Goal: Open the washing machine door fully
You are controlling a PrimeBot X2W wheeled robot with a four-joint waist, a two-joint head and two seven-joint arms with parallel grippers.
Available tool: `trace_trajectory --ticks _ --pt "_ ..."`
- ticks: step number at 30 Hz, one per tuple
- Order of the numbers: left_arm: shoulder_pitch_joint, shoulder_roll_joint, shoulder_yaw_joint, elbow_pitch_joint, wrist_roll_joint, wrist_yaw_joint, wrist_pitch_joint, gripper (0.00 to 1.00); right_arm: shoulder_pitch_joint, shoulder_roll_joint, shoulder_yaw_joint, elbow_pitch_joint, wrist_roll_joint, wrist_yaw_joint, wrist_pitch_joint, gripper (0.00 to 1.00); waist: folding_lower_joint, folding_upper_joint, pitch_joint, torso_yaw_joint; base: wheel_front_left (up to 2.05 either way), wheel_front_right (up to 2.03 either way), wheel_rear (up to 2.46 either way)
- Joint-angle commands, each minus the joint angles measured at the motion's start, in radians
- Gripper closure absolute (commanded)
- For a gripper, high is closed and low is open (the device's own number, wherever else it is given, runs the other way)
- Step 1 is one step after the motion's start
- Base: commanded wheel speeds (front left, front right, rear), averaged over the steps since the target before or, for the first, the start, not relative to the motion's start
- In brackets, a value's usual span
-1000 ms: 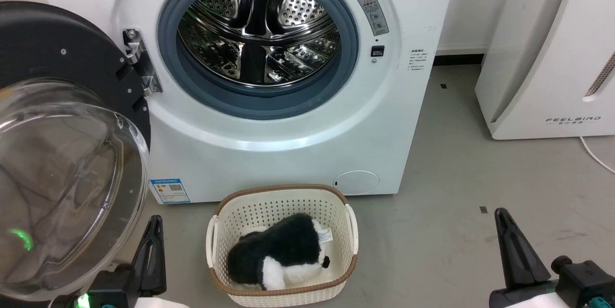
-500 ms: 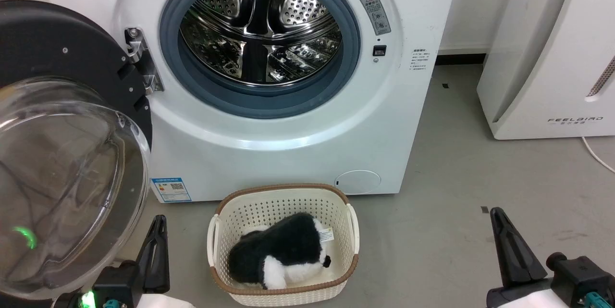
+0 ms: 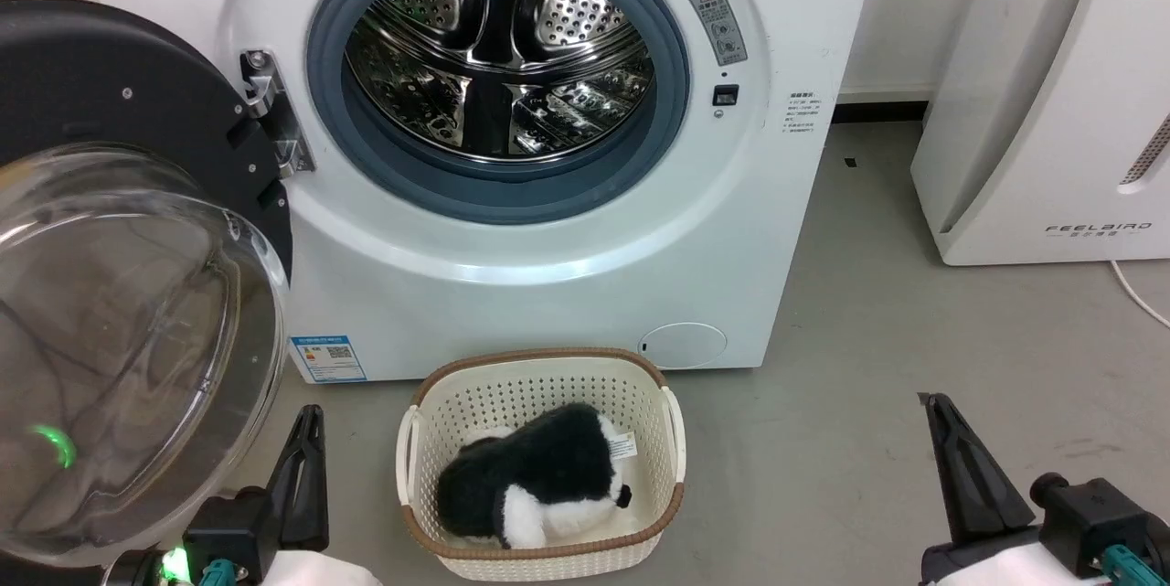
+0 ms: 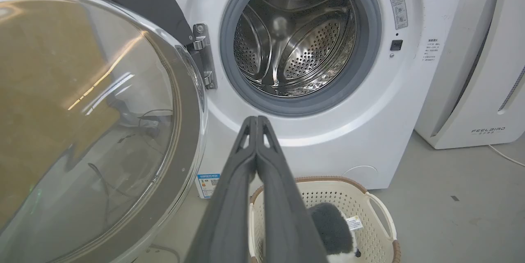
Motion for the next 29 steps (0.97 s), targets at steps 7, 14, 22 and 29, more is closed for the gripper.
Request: trace_trajectory --ticks 7,14,22,29 --pt "-0.02 -0.001 -0.009 -0.004 0.004 0.009 0.018 1.0 -0.022 0.001 0.004 0.002 -0.013 0.0 0.016 1.0 0.0 0.0 0.001 0.002 0.0 0.0 0.0" --pt "-0.025 -0.001 -0.014 -0.005 0.004 0.011 0.033 1.0 -0.027 0.001 0.006 0.002 -0.017 0.0 0.03 1.0 0.0 0.0 0.002 0.004 0.0 0.0 0.0" --pt "-0.031 -0.001 -0.021 -0.006 0.005 0.014 0.049 1.0 -0.034 0.002 0.009 0.003 -0.022 0.0 0.047 1.0 0.0 0.0 0.003 0.007 0.0 0.0 0.0" --pt "-0.037 -0.001 -0.027 -0.007 0.006 0.017 0.064 1.0 -0.039 0.002 0.011 0.004 -0.027 0.0 0.061 1.0 0.0 0.0 0.004 0.009 0.0 0.0 0.0"
